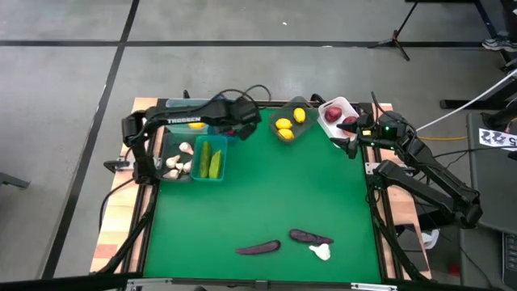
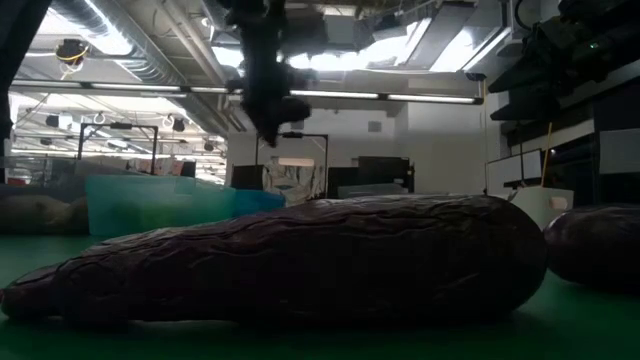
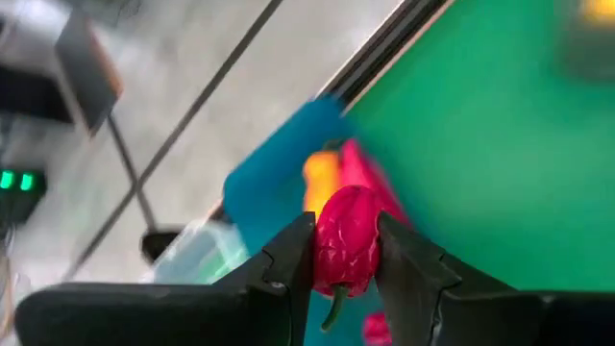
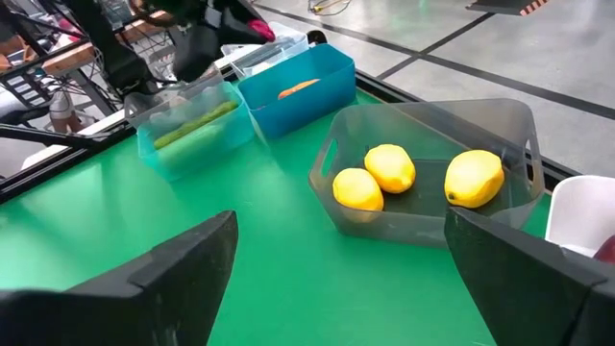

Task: Sort produce into baskets
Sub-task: Put the red pepper into the blue bin, then put the yellow lemon into the right black bin

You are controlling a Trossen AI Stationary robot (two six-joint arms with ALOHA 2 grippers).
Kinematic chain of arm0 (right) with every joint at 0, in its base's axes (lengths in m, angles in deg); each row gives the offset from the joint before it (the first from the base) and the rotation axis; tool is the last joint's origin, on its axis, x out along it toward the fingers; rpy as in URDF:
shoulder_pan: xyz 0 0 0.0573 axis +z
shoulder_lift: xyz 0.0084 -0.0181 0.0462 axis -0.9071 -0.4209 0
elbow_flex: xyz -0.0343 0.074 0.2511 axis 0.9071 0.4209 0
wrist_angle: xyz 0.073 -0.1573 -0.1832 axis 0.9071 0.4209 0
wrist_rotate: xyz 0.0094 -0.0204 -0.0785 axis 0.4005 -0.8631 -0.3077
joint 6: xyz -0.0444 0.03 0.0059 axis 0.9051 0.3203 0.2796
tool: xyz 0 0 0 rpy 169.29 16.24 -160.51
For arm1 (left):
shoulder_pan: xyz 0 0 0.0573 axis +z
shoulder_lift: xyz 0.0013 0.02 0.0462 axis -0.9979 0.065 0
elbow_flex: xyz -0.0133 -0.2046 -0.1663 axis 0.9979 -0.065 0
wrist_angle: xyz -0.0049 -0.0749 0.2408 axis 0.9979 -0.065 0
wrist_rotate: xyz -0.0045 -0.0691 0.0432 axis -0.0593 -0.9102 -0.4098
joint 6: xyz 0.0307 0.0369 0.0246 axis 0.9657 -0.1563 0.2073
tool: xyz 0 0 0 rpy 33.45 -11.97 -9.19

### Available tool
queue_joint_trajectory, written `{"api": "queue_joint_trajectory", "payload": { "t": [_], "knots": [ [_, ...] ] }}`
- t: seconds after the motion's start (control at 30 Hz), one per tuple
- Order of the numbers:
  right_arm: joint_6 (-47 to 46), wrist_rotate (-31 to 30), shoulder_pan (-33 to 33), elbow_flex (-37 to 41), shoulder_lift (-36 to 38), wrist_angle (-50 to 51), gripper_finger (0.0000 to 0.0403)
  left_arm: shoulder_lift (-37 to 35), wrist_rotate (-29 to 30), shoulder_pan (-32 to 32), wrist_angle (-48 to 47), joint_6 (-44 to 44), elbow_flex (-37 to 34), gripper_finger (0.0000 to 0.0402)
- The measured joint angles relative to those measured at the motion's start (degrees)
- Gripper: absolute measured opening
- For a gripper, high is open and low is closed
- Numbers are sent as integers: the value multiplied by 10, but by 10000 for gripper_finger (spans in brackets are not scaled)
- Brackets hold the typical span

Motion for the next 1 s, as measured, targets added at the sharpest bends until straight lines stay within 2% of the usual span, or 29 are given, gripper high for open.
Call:
{"api": "queue_joint_trajectory", "payload": {
  "t": [0.23,0.43,0.77,1.0],
  "knots": [
    [0,0,0,0,0,0,369,-26,-3,60,61,-45,-131,98],
    [0,0,0,0,0,1,369,-25,-18,87,136,-68,-210,136],
    [0,0,0,0,0,1,369,-25,-71,86,175,-9,-215,248],
    [0,0,0,0,0,1,369,-83,-173,40,242,55,-215,263]
  ]
}}
